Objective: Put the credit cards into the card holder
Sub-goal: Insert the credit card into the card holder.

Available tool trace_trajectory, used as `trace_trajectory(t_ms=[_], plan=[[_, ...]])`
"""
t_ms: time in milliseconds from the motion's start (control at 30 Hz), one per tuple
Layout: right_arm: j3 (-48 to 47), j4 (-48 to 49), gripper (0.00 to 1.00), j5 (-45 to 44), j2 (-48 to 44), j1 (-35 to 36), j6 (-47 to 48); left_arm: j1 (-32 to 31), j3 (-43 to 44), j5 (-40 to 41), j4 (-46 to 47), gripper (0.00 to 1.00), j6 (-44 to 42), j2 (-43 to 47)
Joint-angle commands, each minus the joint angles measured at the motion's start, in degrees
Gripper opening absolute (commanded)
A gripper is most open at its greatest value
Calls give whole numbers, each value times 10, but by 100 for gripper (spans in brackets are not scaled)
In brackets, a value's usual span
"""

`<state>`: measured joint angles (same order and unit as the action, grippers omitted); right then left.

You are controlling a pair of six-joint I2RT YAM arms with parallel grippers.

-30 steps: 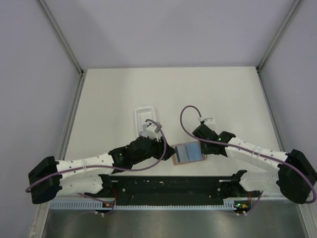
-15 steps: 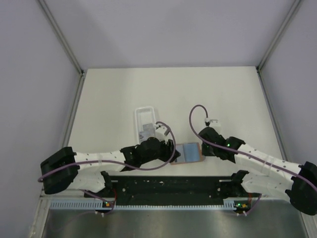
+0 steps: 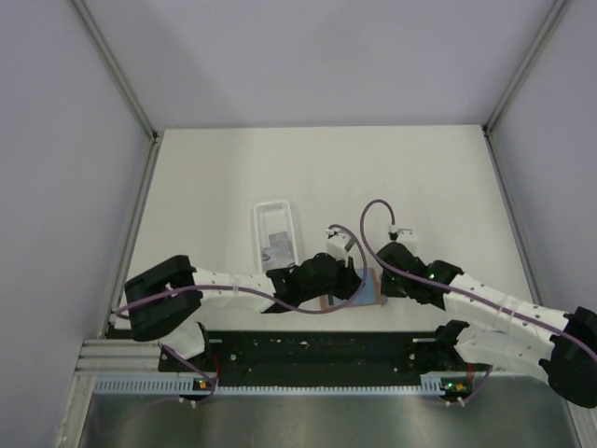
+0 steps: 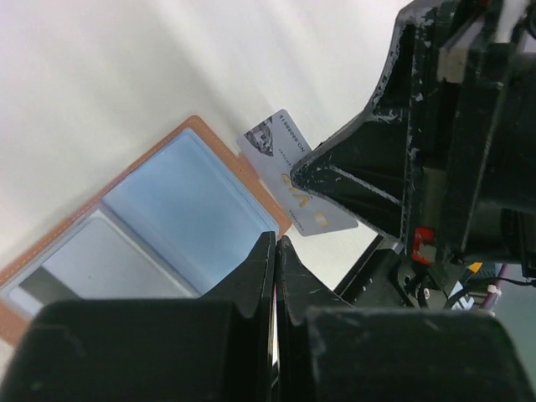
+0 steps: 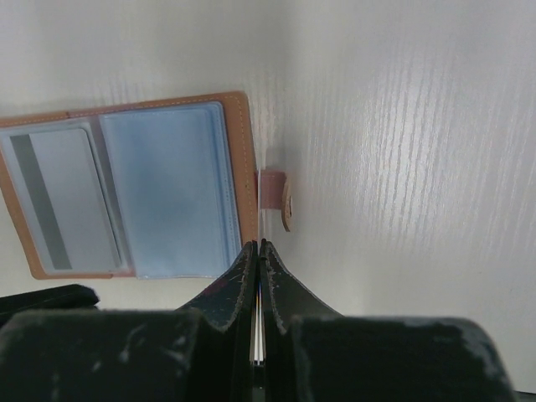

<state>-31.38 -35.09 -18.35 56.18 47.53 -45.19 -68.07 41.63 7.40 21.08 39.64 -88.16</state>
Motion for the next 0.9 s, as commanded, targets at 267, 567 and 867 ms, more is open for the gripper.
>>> trace_trajectory(t_ms=[267, 567, 867], plan=[[12, 38, 0, 5, -38, 7, -3, -3, 42, -7, 90, 0, 22, -101], [23, 65, 0, 30, -13, 5, 1, -2, 51, -7, 113, 0, 48, -147], [28, 67, 0, 33, -3, 1, -1, 17, 58, -5, 54, 0, 98, -183]])
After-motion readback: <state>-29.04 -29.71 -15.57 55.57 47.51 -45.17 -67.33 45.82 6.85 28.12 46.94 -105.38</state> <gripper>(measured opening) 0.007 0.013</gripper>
